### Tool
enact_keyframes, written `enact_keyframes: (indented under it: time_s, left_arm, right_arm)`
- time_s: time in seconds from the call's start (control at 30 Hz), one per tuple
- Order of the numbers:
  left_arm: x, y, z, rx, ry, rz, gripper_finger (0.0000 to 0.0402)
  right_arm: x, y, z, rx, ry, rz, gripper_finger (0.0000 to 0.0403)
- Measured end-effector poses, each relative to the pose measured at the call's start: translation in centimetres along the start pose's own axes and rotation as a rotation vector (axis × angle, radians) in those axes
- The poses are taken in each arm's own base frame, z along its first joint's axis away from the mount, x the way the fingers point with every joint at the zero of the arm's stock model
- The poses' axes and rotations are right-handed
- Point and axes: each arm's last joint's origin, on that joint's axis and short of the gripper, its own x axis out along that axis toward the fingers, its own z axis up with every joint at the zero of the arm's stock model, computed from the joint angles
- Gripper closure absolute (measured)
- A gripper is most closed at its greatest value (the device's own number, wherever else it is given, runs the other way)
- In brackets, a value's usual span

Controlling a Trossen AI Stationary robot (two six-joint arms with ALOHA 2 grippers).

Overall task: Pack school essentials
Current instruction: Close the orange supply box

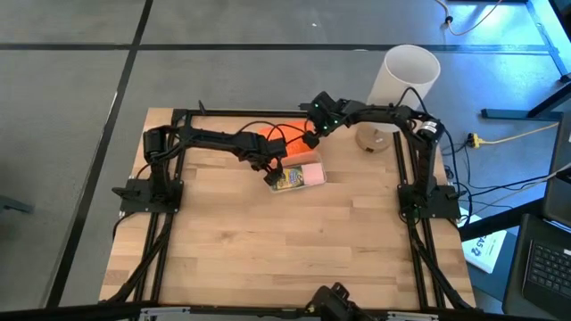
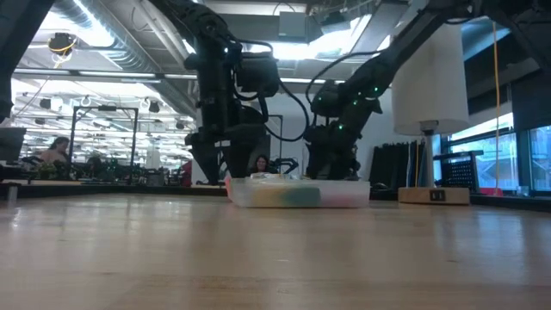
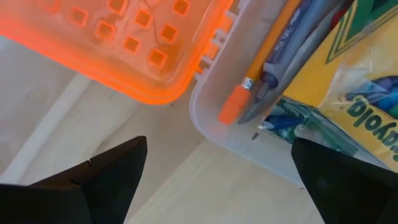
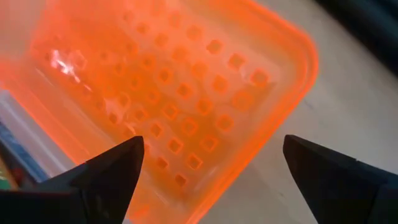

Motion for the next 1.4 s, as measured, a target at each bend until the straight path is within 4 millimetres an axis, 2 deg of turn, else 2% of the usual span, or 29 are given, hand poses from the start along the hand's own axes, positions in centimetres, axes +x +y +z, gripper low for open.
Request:
enact_keyframes:
  time_s: [0.1,0.47,0.77,0.87,1.17,1.4]
  left_arm:
    - [0.0,-0.1,0.0,0.002,0.0,-0.001,0.0008]
    - [0.1,0.0,-0.1,0.003,0.003,0.002,0.0008]
    - [0.1,0.0,-0.2,0.015,0.014,0.007,0.0008]
    - [0.1,0.0,-0.2,0.018,0.015,0.007,0.0008]
    - [0.1,0.0,-0.2,0.019,0.013,0.006,0.0008]
    - [0.1,-0.1,-0.1,0.021,0.008,0.004,0.0008]
  right_arm:
    - [0.7,-0.1,-0.2,0.003,0.013,0.02,0.0018]
    - [0.6,0.3,0.0,-0.007,0.003,0.153,0.0018]
    - [0.7,1.6,-0.1,-0.068,0.006,0.187,0.0018]
    - [0.7,1.7,-0.1,-0.087,0.008,0.186,0.0018]
    - [0.7,1.9,-0.3,0.019,0.028,0.185,0.0018]
    - [0.9,2.0,-0.6,0.056,0.037,0.025,0.0018]
